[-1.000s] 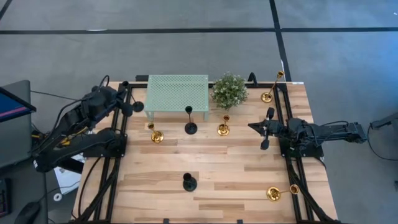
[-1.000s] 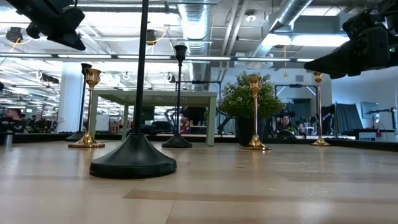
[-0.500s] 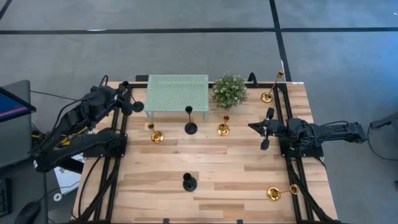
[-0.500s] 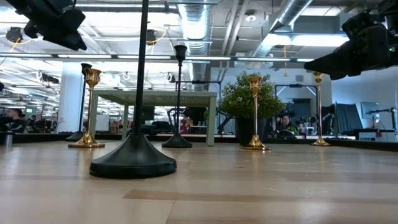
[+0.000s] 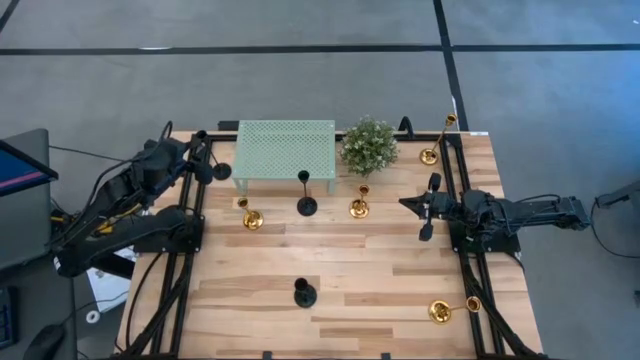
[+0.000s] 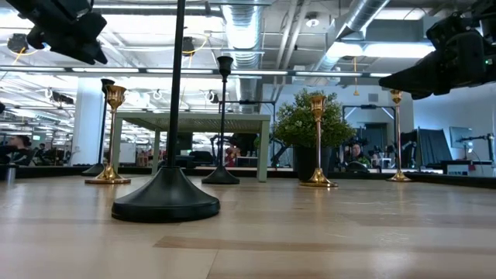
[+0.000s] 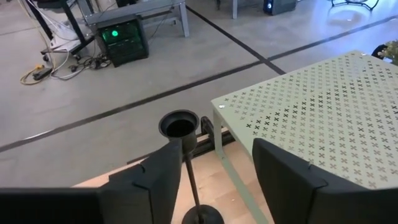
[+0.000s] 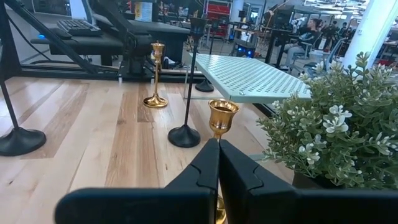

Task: Pick & Place candle stick holders
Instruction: Put the black candle holder on the shelf

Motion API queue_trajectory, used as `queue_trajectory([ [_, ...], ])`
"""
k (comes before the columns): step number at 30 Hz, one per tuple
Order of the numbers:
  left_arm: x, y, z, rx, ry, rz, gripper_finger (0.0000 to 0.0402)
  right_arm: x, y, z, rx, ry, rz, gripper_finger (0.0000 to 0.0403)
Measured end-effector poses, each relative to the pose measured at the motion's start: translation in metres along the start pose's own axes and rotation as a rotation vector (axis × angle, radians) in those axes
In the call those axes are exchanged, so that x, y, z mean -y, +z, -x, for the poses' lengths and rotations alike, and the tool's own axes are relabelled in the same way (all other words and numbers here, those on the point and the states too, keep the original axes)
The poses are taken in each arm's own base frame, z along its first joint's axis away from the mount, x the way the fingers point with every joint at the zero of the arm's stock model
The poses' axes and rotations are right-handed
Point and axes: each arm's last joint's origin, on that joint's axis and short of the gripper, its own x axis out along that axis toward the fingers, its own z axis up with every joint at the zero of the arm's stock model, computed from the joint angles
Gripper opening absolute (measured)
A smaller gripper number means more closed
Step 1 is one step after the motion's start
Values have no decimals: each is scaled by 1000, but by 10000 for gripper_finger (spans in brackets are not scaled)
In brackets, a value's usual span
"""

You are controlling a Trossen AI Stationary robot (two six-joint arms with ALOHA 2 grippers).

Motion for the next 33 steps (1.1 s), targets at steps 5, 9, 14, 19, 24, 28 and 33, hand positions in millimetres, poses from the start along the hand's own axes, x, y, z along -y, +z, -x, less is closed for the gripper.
queue_trajectory([
  [5,0,0,0,-2,0,-1,177,0,0,0,0,0,0,0],
  [9,0,-1,-1,-6,0,0,168,0,0,0,0,0,1,0],
  [14,1,-2,-1,-6,0,0,164,0,0,0,0,0,0,0],
  [19,1,-2,-1,-6,0,3,164,0,0,0,0,0,1,0],
  [24,1,-2,-1,-6,0,3,164,0,0,0,0,0,3,0],
  [28,2,-1,-3,-17,1,-4,166,0,0,0,0,0,3,0],
  [33,11,0,-16,-84,8,-47,164,0,0,0,0,0,2,0],
])
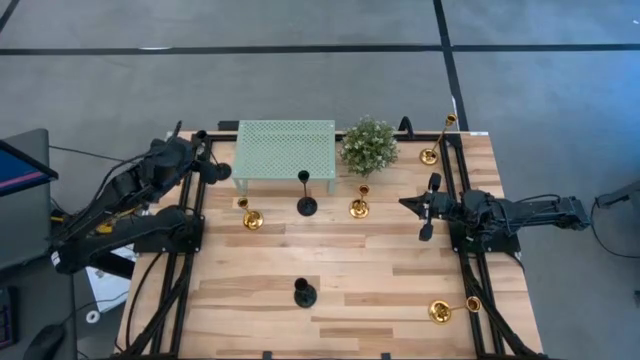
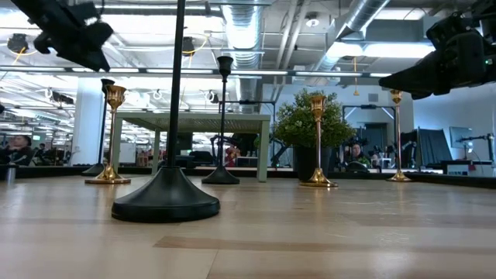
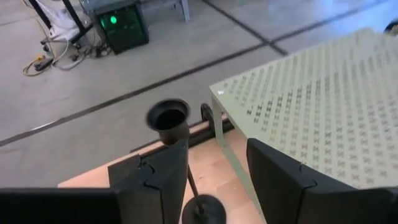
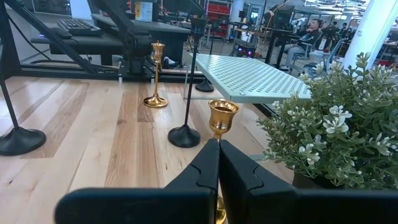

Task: Pick & Place candle stick holders
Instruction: Put the black candle holder on the shelf

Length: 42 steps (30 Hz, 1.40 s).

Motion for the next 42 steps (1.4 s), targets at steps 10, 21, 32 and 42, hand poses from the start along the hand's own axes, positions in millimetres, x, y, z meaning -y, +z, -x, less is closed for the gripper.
queue_trajectory([
  [10,7,1,-11,-55,6,-35,136,0,-2,0,-16,2,3,0],
  [21,6,1,-9,-45,5,-29,108,-1,-7,0,-74,6,-31,0],
  [32,11,3,-8,-42,-168,-84,55,-1,-7,0,-70,6,-32,0],
  [42,-3,19,20,90,-255,-28,6,-1,-7,0,-69,6,-33,0],
])
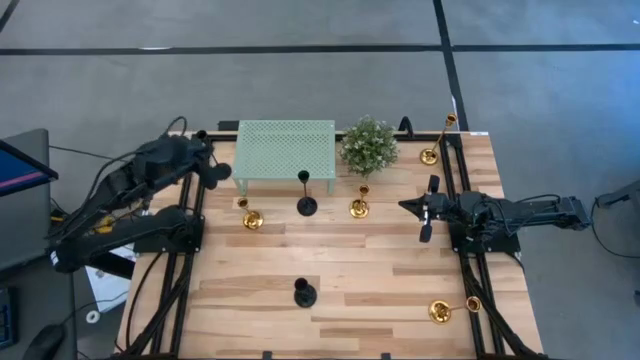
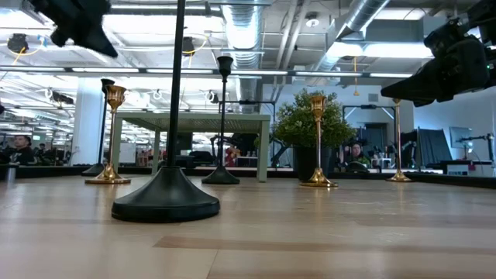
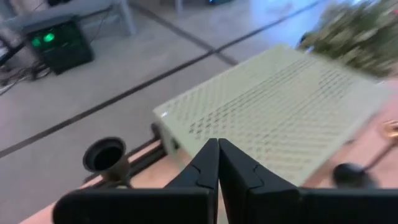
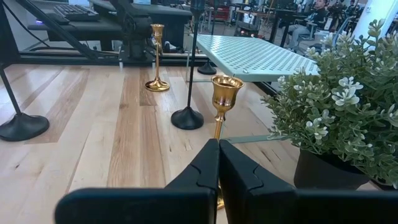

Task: Pick & Place candle stick holders
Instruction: Put the black candle holder on the shelf

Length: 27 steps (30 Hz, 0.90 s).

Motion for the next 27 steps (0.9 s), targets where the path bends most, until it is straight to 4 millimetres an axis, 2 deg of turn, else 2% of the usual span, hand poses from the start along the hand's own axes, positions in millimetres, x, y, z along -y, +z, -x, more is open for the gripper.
queue_trajectory([
  [7,-1,-6,26,99,-264,24,5,0,0,0,0,0,0,0],
  [13,1,-10,33,111,-424,-8,7,0,0,0,1,0,0,0],
  [19,5,-25,21,14,-433,-22,5,0,0,0,1,0,-1,0],
  [27,-1,-29,40,125,-434,-12,5,0,0,0,0,0,0,0],
])
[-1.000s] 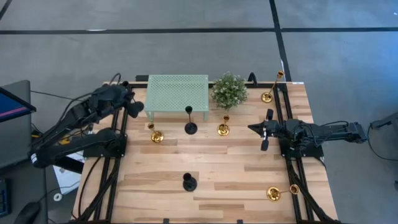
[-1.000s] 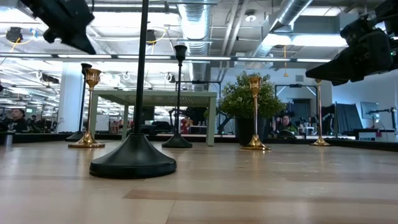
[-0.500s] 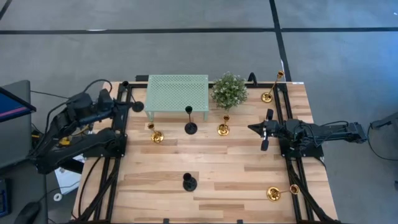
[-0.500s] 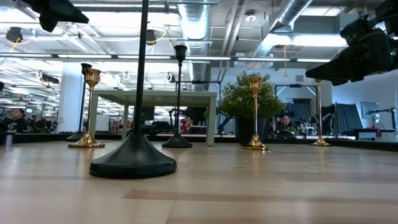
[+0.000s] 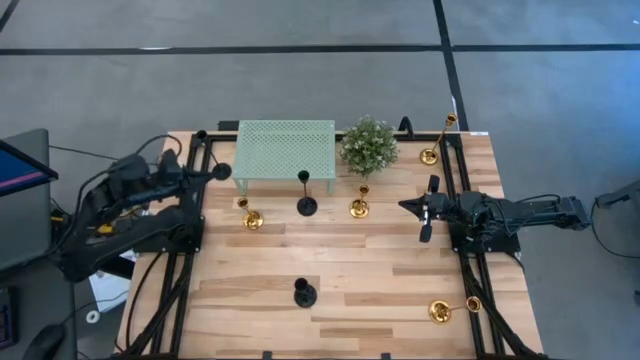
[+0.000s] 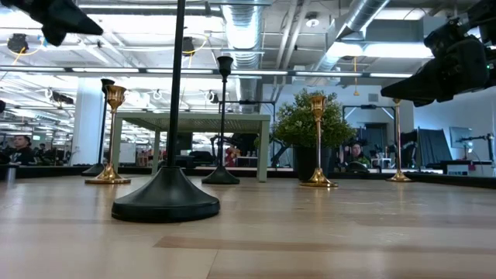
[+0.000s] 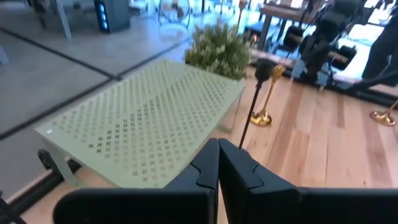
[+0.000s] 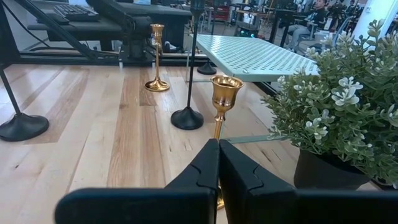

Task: Pick & Place candle stick holders
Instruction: Put the black candle holder on the shelf

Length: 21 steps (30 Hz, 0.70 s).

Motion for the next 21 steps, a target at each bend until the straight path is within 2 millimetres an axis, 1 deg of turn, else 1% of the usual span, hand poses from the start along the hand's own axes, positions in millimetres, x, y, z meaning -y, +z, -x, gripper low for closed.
queue_trajectory([
  [2,1,-2,8,41,5,-3,5,0,0,0,0,1,0,0],
  [4,1,-2,11,53,7,-2,5,0,0,0,0,0,0,0],
  [10,0,-1,-1,-3,11,6,5,0,0,0,4,0,-1,0],
  [21,0,-1,-1,-4,11,5,5,0,1,0,8,0,-2,0],
])
